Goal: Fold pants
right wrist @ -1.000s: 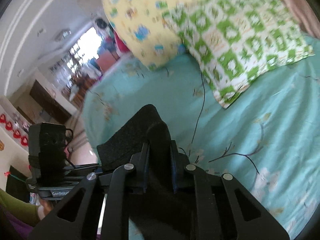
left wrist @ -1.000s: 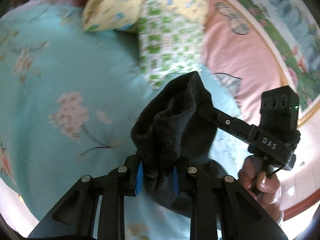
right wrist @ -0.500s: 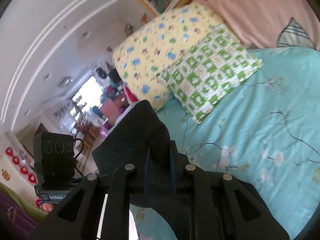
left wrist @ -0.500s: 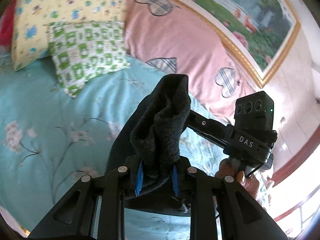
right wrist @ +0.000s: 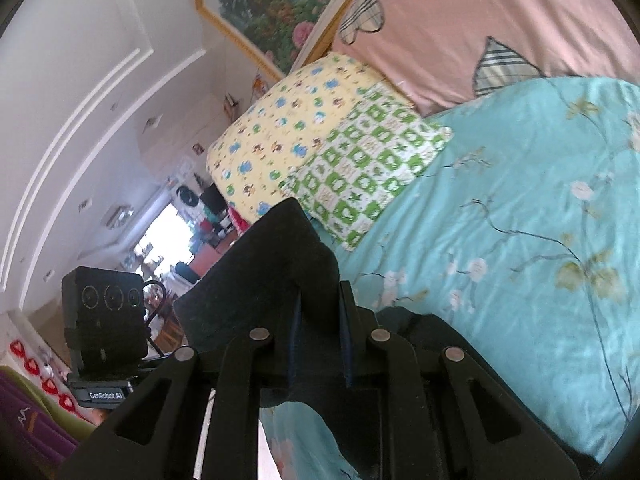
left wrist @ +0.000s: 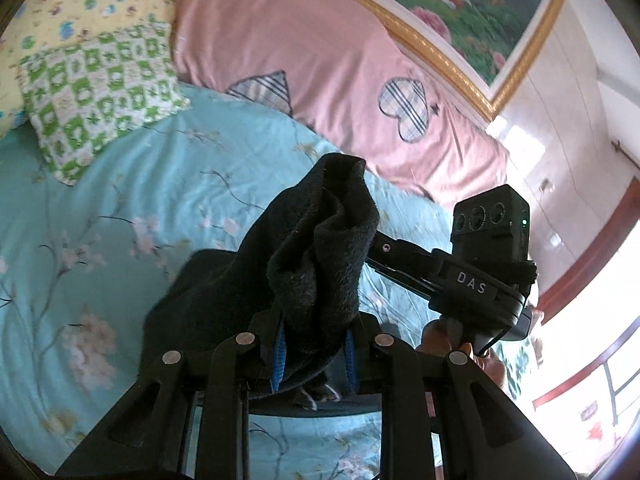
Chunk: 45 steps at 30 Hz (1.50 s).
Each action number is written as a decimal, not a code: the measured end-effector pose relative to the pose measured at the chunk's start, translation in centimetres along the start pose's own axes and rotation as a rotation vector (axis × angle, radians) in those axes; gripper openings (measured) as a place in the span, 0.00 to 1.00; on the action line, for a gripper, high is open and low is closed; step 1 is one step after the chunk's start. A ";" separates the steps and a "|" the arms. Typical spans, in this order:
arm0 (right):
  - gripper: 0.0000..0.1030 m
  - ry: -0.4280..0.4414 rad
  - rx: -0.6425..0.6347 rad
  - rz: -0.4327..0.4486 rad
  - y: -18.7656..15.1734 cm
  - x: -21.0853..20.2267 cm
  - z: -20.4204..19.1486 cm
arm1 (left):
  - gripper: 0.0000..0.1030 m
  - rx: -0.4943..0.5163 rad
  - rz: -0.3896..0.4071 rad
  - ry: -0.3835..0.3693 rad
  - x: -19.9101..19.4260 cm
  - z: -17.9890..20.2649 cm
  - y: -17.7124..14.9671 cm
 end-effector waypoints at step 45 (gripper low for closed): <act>0.22 -0.302 0.213 0.126 -7.7 -12.6 10.9 | 0.27 0.311 -0.234 -0.002 11.3 9.1 -9.6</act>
Point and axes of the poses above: each gripper's, at about its wrist camera, not at the fingertips, and x roughly the way its jaws point, z to its right, y to its top, the point moved 8 cm from there along x, roughly the way its jaws point
